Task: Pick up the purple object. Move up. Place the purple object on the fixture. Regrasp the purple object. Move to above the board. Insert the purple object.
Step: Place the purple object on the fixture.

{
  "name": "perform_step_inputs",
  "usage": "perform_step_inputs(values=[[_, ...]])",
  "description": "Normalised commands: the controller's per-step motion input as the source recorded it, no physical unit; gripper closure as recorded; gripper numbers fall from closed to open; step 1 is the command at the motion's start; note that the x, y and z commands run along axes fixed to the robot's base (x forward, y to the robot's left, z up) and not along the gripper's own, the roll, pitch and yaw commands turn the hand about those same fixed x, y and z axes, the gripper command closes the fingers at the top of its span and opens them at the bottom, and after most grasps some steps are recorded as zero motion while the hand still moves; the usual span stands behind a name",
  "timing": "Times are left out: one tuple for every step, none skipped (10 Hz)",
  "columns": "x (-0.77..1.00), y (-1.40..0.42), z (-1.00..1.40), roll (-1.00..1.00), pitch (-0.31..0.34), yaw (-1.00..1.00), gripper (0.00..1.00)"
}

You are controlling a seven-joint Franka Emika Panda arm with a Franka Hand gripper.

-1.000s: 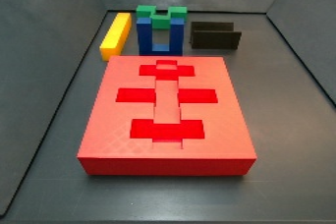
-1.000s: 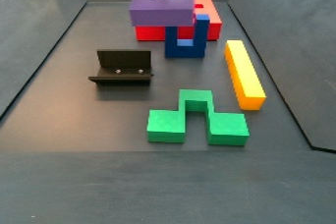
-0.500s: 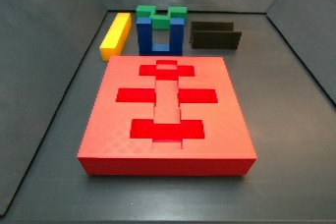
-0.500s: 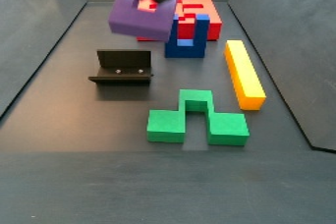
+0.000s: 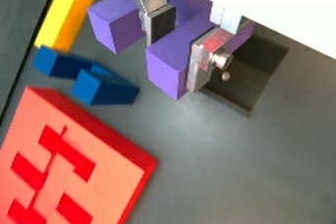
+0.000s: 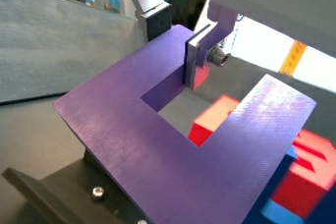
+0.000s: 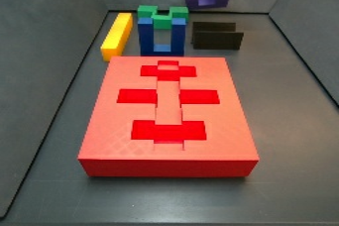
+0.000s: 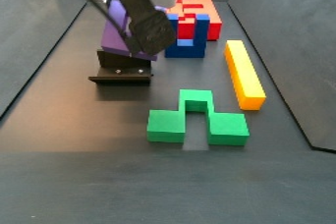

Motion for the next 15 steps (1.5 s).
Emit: perform_step_inputs(values=[[0.94,-0.07,-0.17,-0.43,0.277,0.05,1.00],[0.96,0.00,-0.25,-0.31,0.340,0.03,1.00],[0.85,0.08,-0.40,-0.05,0.260,-0.04,1.00],[0.76,0.23,-0.56,-0.12,0.000,-0.04,1.00],[0.73,0.29,-0.46,-0.21,0.000,0.00,1.00],[0.51,0.00,-0.13,-0.02,0.063,-0.05,1.00],[0.41,-0.08,0.00,0.00,0.166,0.00,1.00],[0.61,-0.11,0.00,0.00,0.309,0.09,1.00],[0.77,-0.04,-0.03,0.01,0.323,0.10,1.00],[0.64,0.00,-0.25,0.04,0.294,0.06,1.00],[0.43,0.00,-0.26,0.13,0.286,0.03,1.00],[0.47,0.00,-0.32,0.09,0.231,0.03,1.00],[0.50,0.00,-0.31,0.01,0.160,0.01,1.00],[0.37,0.00,-0.19,0.00,0.069,0.00,1.00],[0.21,0.00,-0.10,0.00,0.023,0.00,1.00]])
